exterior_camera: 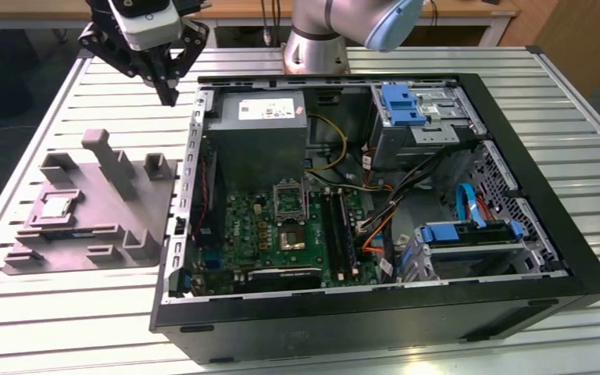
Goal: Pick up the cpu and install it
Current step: 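Reach for the cpu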
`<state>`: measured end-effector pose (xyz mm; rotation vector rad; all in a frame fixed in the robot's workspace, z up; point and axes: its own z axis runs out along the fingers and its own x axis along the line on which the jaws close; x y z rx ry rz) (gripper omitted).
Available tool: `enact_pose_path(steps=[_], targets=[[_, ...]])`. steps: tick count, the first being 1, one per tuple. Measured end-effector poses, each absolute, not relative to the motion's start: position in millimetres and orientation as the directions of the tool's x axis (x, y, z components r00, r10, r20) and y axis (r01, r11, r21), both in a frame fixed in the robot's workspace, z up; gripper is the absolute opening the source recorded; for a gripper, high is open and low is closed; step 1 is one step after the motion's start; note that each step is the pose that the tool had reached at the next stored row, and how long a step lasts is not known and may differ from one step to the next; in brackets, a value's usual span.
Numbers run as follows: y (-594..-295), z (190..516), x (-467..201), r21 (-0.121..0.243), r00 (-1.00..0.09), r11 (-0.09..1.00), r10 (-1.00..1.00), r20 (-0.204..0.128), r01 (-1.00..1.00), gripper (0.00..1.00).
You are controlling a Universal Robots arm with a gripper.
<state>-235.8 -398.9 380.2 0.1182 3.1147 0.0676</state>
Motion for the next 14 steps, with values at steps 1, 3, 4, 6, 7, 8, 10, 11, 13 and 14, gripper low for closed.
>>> enact_pose_path(steps=[1,3,4,6,7,8,10,11,13,14], targets=[[-398.9,380.1,-236.1,0.044,-0.997,0.996,0.076,-0.022,0.075,0.11],[-398.9,380.0,-236.8,0.044,-0.997,0.996,0.076,-0.022,0.075,0.11],[-398.9,380.0,-237.0,0.044,-0.997,0.996,0.076,-0.022,0.075,0.11],[-398.9,379.9,-237.6,0.044,-0.997,0.996,0.076,-0.022,0.075,0.11],[-398.9,379.8,-237.8,0.044,-0.997,0.996,0.076,-0.022,0.075,0.11],[-399.0,379.7,-238.1,0.044,-0.997,0.996,0.076,-0.022,0.075,0.11],[-398.9,379.6,-238.9,0.044,-0.997,0.996,0.076,-0.022,0.075,0.11],[-398.9,379.6,-239.3,0.044,-0.997,0.996,0.076,-0.022,0.075,0.11],[-398.9,379.5,-240.0,0.044,-0.997,0.996,0.076,-0.022,0.075,0.11],[-398.9,379.4,-240.4,0.044,-0.997,0.996,0.076,-0.022,0.075,0.11]])
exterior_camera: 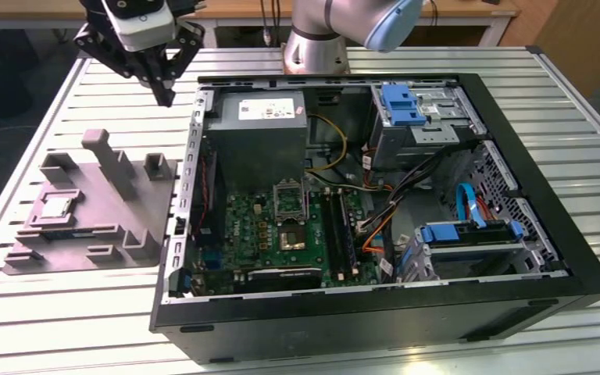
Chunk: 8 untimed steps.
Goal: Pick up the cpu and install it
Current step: 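Reach for the cpu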
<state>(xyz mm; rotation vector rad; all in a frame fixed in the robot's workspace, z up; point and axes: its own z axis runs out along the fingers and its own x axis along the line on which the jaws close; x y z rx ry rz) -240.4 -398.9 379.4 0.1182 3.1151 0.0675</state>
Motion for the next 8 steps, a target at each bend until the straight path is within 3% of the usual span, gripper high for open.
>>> enact_pose_path(steps=[8], targets=[[-398.9,379.0,-243.3,0.044,-0.997,0.996,0.076,-0.022,0.075,0.11]])
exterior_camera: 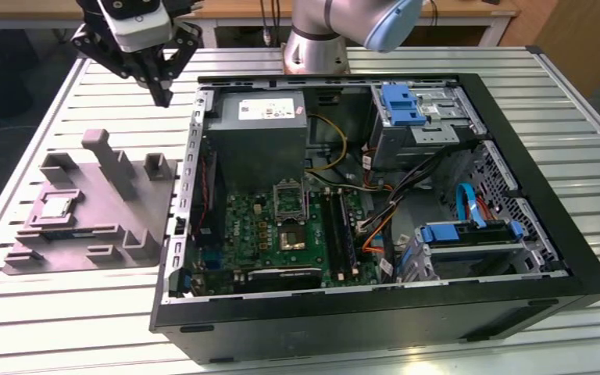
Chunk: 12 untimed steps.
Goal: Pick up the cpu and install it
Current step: 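Reach for the cpu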
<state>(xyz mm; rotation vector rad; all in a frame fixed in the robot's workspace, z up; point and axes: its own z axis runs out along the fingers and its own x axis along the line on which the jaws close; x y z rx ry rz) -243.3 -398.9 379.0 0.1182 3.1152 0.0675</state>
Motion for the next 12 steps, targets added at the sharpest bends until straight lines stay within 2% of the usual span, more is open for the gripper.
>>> enact_pose_path(steps=[12], targets=[[-398.9,378.7,-245.8,0.044,-0.997,0.996,0.076,-0.022,0.075,0.11]])
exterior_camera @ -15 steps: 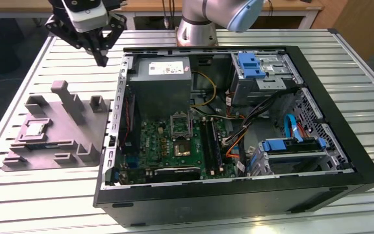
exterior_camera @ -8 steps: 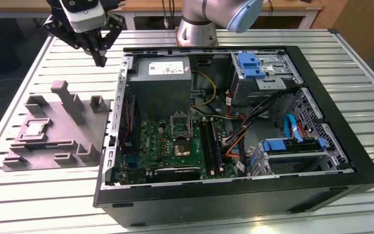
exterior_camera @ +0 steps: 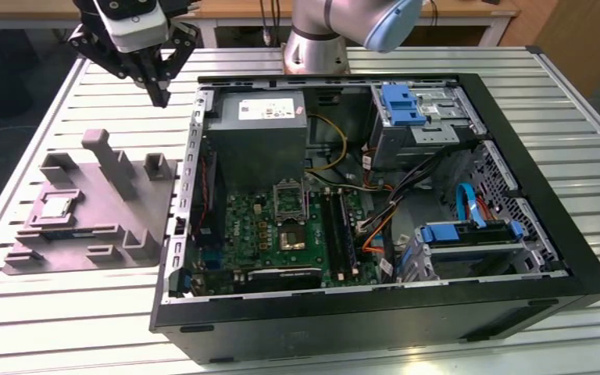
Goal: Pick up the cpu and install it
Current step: 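Reach for the cpu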
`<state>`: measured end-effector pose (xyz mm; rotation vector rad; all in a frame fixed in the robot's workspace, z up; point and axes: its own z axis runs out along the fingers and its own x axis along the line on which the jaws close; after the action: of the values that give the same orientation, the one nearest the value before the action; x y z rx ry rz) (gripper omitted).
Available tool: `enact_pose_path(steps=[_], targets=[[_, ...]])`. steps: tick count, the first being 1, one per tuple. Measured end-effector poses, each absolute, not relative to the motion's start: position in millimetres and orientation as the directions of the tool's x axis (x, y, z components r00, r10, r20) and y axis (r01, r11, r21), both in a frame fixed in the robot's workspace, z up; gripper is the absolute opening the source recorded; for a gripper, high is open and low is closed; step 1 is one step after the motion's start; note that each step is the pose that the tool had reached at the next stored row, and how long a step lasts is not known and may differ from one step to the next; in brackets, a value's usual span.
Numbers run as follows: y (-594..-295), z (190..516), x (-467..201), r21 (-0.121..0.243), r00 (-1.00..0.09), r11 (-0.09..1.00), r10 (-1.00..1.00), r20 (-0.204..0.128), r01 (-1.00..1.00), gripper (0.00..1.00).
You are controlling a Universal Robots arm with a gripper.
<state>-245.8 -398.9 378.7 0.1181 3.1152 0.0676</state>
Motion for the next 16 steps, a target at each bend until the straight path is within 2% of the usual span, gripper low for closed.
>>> enact_pose_path(steps=[16], targets=[[-399.0,378.5,-257.9,0.044,-0.997,0.996,0.076,-0.022,0.075,0.11]])
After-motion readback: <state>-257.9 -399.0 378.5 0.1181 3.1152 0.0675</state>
